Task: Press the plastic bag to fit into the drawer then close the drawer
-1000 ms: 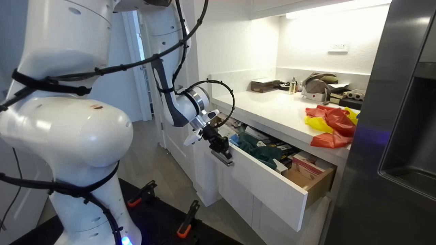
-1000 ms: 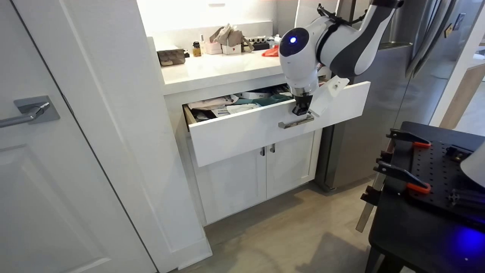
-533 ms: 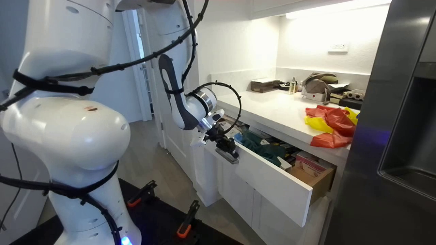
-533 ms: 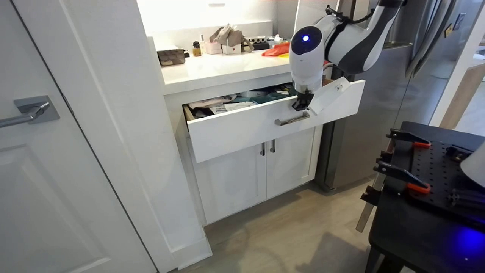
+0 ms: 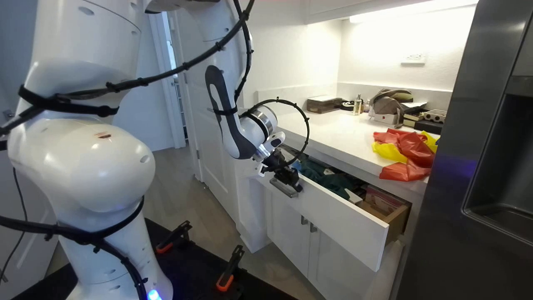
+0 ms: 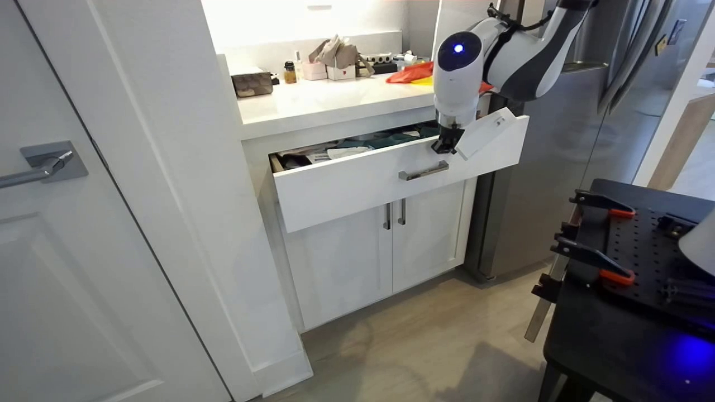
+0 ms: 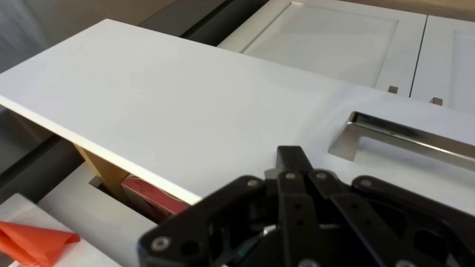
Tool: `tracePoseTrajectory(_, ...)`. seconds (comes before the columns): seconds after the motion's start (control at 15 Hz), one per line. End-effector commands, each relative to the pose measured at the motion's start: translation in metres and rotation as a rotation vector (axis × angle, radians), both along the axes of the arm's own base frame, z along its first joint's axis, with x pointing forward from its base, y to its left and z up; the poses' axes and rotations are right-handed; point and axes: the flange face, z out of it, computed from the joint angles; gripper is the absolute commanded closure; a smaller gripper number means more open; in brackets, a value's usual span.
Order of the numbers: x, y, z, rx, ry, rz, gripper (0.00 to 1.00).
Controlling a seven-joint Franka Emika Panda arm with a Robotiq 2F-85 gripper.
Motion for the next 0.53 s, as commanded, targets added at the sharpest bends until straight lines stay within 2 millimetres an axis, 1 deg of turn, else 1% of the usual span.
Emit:
tracePoseTrajectory(0.0, 0.011, -0.021, 0.000, 0.017, -0.048, 0.008, 1.00)
tracePoseTrajectory(0.2, 0.016, -0.043, -0.008, 0.030, -0.063, 0.016, 1.00)
tracePoseTrajectory(0.47, 0.019, -0.076, -0.023, 0.042, -0.074, 0.016, 1.00)
